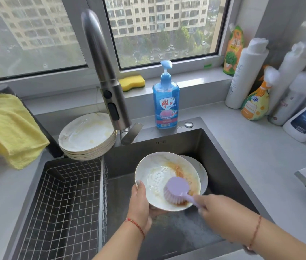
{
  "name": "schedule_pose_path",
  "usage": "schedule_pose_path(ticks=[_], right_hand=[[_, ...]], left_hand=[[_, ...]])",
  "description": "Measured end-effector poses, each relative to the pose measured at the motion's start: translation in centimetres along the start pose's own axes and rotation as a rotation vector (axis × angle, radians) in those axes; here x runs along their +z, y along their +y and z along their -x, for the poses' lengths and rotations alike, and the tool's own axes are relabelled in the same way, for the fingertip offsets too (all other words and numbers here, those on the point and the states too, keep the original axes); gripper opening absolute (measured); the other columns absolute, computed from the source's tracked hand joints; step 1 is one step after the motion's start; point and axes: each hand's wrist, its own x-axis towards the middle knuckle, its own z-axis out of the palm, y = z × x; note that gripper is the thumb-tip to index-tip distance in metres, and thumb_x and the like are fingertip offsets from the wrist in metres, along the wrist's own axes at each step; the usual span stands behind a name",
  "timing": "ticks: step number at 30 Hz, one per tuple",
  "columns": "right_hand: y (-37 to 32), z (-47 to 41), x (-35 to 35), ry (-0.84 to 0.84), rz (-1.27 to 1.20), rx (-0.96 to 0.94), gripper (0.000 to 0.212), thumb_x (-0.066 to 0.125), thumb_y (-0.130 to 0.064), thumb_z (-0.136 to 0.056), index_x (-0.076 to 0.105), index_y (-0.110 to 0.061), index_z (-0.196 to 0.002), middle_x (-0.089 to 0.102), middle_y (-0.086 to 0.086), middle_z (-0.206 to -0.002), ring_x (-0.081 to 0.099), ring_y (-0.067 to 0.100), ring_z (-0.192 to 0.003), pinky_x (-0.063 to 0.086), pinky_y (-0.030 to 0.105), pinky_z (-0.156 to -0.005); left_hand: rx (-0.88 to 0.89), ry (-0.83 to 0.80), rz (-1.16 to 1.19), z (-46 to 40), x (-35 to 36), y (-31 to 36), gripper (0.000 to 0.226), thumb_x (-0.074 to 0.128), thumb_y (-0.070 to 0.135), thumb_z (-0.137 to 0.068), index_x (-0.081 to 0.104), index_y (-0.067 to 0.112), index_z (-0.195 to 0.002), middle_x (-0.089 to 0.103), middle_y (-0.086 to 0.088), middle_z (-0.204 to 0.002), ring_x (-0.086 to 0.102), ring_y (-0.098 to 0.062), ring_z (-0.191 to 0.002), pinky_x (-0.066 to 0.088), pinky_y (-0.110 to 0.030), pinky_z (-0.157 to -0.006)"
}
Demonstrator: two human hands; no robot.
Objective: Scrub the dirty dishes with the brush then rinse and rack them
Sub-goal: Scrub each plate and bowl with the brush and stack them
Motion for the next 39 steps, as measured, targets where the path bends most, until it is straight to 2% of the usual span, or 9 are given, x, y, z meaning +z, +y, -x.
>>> schedule_pose_path(ticks=[3,7,12,16,21,26,33,36,39], right_hand=[[-2.9,-0.1,0.1,-0.066,-0.189,-0.062,0.043,0.031,-0.022,-0.101,0.042,-0.047,-0.135,0.036,-0.014,-0.06,0.037,0.005,-0.048,0.03,0.015,-0.041],[-4.5,-3.0,-0.2,0.045,-0.346,-0.071,0.042,0.03,-0.021,-0.101,0.043,-0.036,-0.138,0.049,-0.003,-0.073,0.044,0.012,-0.059,0.047,0.021,-0.056],[-2.0,-4.5,-1.4,0.26,-0.034,0.075,0.058,0.029,-0.011,-0.1,0.011,-0.026,-0.153,0.023,-0.005,-0.064,0.026,0.011,-0.05,0.023,0.024,-0.047],[-0.3,-2.2,-1.6,0.124,0.082,0.077,0.066,0.032,-0.008,-0.098,0.009,-0.04,-0.151,0.029,-0.006,-0.066,0.028,0.011,-0.052,0.022,0.024,-0.044],[-2.7,0.4,-0.1,-0.119,-0.21,-0.014,0.032,0.03,-0.027,-0.1,0.045,-0.056,-0.101,0.041,-0.007,-0.066,0.038,0.011,-0.052,0.031,0.017,-0.043],[-4.8,-2.3,-0.2,0.0,-0.35,-0.057,0.046,0.03,-0.017,-0.1,0.041,-0.042,-0.137,0.045,-0.013,-0.054,0.033,0.008,-0.044,0.025,0.013,-0.032],[-2.0,-5.3,1.0,0.375,-0.113,0.125,0.054,0.026,-0.017,-0.1,0.019,-0.041,-0.148,0.063,-0.002,-0.077,0.028,0.011,-0.044,0.02,0.025,-0.04],[-2.8,-5.1,1.9,0.37,-0.099,0.092,0.058,0.027,-0.018,-0.101,0.01,-0.045,-0.149,0.041,-0.003,-0.055,0.029,0.012,-0.043,0.019,0.026,-0.041],[-4.4,-4.3,2.0,0.253,-0.22,-0.064,0.056,0.031,-0.02,-0.1,0.019,-0.049,-0.146,0.053,0.001,-0.068,0.045,0.017,-0.058,0.033,0.029,-0.051]], left_hand=[[-0.009,-0.01,-0.016,-0.4,-0.2,-0.3,0.048,0.026,0.057,-0.101,0.046,0.025,-0.131,0.067,-0.014,-0.119,0.07,-0.037,-0.097,0.058,-0.044,-0.06],[-0.009,-0.095,0.046,-0.3,0.0,-0.1,0.065,0.032,0.071,-0.085,0.053,0.026,-0.128,0.068,-0.012,-0.121,0.07,-0.035,-0.102,0.059,-0.055,-0.069],[0.056,-0.098,0.07,-0.2,0.1,0.5,0.048,0.031,0.055,-0.1,0.051,0.023,-0.129,0.068,-0.011,-0.121,0.069,-0.033,-0.105,0.058,-0.06,-0.073],[0.072,-0.042,0.056,-0.4,-0.5,0.8,0.047,0.032,0.053,-0.101,0.047,0.021,-0.131,0.065,-0.012,-0.122,0.066,-0.035,-0.106,0.059,-0.051,-0.064],[0.022,-0.029,-0.01,-0.4,-0.8,0.4,0.051,0.029,0.059,-0.097,0.046,0.023,-0.13,0.064,-0.013,-0.122,0.067,-0.039,-0.101,0.06,-0.055,-0.065],[-0.007,-0.088,-0.02,0.3,-0.3,0.1,0.049,0.027,0.061,-0.098,0.053,0.027,-0.123,0.07,-0.01,-0.116,0.071,-0.034,-0.096,0.059,-0.057,-0.07],[0.039,-0.123,0.019,1.1,-0.7,0.7,0.046,0.029,0.055,-0.101,0.052,0.025,-0.127,0.069,-0.011,-0.118,0.069,-0.034,-0.102,0.058,-0.054,-0.062],[0.046,-0.132,0.012,1.2,-1.0,0.6,0.045,0.029,0.054,-0.101,0.052,0.026,-0.128,0.07,-0.01,-0.117,0.07,-0.033,-0.1,0.059,-0.051,-0.061],[0.017,-0.146,-0.001,1.0,-1.3,0.4,0.053,0.029,0.059,-0.099,0.053,0.025,-0.132,0.071,-0.012,-0.115,0.071,-0.034,-0.099,0.059,-0.051,-0.066]])
